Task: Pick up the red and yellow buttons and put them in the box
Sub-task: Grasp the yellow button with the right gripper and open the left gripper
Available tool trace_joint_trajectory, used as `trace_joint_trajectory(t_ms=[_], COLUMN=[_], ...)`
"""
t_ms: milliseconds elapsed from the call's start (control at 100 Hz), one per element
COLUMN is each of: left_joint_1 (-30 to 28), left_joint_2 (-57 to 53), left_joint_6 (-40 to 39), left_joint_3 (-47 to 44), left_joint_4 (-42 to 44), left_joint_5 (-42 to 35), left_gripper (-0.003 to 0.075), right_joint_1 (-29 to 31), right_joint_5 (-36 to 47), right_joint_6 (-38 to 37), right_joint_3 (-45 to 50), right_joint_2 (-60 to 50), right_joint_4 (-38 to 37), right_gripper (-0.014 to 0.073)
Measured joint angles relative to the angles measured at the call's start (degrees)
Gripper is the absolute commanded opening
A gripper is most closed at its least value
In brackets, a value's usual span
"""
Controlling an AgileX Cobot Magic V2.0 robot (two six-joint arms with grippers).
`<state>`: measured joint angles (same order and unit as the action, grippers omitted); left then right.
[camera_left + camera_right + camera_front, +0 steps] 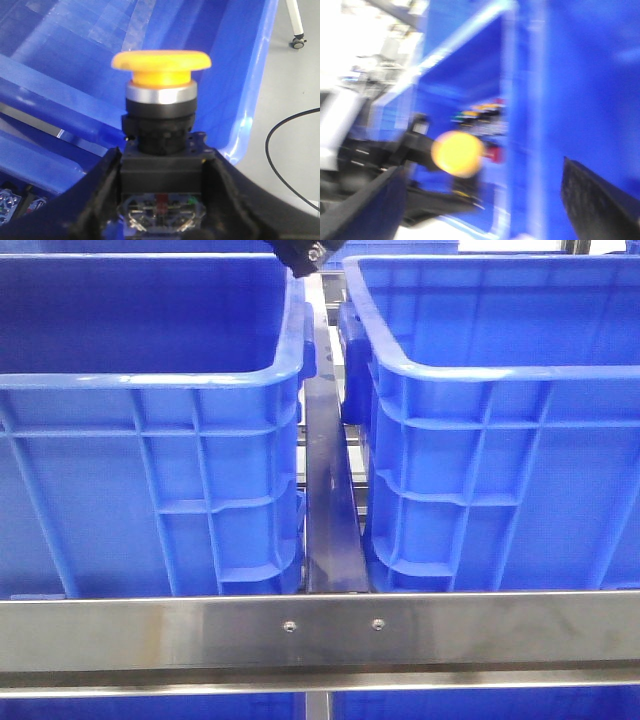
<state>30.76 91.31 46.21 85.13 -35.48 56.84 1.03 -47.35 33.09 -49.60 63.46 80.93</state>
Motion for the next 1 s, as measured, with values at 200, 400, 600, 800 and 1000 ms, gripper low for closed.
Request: trace_joint_trajectory(t_ms=[200, 400, 600, 800, 1000], left_joint_1=[0.0, 0.0, 0.0, 0.0, 0.0], left_joint_2=[0.0, 0.0, 0.0, 0.0, 0.0], left_joint_6=[0.0, 0.0, 0.0, 0.0, 0.0], left_joint_3=[0.0, 0.0, 0.0, 0.0, 0.0], left_joint_4=[0.0, 0.0, 0.0, 0.0, 0.0], left_joint_5=[0.0, 0.0, 0.0, 0.0, 0.0], left_gripper=[0.0104, 0.0104, 0.0104, 0.0104, 0.0104], right_joint_1=[-5.84, -10.8, -13.7, -13.91, -13.91], right_joint_5=[-0.09, 0.67, 1.19, 1.28, 0.68], right_joint_6=[6.46, 11.27, 16.38, 18.57, 19.39], right_joint_3=[-0.1, -0.1, -0.1, -0.22, -0.47], right_joint_2=[6.23, 11.33, 13.79, 15.23, 15.23], right_joint_4=[7.58, 13.0, 17.96, 19.3, 20.35], right_gripper=[0.0641, 0.0641, 0.064, 0.0408, 0.0236])
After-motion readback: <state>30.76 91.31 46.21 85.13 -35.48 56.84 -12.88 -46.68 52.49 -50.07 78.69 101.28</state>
